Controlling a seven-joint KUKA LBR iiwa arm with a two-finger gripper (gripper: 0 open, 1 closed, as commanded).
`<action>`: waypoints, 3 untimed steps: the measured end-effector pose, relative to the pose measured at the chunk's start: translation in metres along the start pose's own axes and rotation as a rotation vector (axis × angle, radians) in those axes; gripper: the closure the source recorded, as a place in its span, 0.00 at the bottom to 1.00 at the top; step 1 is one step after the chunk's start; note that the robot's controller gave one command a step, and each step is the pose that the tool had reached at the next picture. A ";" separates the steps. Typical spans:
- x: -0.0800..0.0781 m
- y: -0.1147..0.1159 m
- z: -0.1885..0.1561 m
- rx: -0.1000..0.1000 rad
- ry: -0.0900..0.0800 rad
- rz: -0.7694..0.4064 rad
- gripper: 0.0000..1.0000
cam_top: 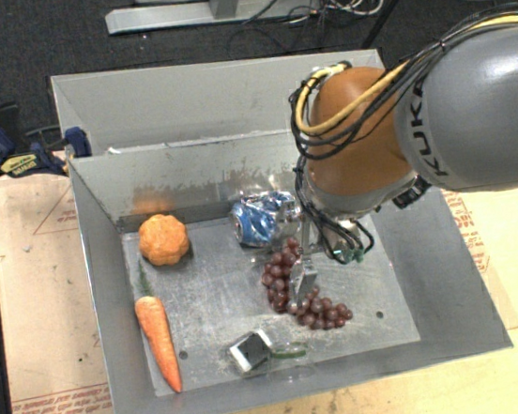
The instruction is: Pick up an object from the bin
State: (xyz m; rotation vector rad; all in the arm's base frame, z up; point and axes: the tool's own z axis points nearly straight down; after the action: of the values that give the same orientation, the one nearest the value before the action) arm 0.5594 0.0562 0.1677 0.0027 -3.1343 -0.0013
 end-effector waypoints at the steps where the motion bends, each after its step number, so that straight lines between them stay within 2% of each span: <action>1: -0.002 0.000 -0.004 0.000 -0.008 0.002 0.00; 2: 0.001 -0.019 0.042 -0.002 -0.013 0.076 0.00; 3: -0.018 -0.033 0.046 0.000 -0.007 -0.121 0.00</action>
Offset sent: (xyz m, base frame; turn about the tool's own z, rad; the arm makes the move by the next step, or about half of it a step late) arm -0.0081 -0.0424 -0.0977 0.1644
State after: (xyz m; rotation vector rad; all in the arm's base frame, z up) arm 0.5767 0.0236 0.1212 0.1920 -3.1356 -0.0019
